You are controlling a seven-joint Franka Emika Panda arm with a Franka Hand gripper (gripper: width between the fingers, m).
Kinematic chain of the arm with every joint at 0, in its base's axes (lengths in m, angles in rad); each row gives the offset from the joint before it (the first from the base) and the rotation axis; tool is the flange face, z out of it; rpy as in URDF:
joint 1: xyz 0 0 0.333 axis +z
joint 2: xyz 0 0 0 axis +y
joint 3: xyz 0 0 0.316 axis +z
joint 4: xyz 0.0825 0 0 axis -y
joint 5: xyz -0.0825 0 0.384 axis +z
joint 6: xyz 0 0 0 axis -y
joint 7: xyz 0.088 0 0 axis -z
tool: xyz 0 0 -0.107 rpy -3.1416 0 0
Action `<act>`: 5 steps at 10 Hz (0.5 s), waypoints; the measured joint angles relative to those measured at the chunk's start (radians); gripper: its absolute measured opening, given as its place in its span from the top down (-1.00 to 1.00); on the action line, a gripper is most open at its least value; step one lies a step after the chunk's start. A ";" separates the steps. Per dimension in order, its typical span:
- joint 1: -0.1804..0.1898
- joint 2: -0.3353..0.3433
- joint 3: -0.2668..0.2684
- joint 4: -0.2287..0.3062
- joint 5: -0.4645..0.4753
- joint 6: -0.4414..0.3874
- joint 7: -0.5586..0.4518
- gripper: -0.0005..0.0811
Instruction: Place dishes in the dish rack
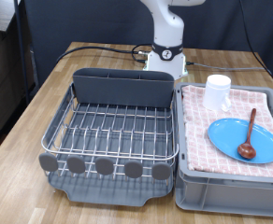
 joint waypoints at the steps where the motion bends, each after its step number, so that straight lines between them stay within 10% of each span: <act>1: 0.000 0.002 0.001 0.000 0.000 0.000 0.000 -0.98; 5: 0.002 0.096 0.044 0.013 0.022 0.060 0.068 -0.98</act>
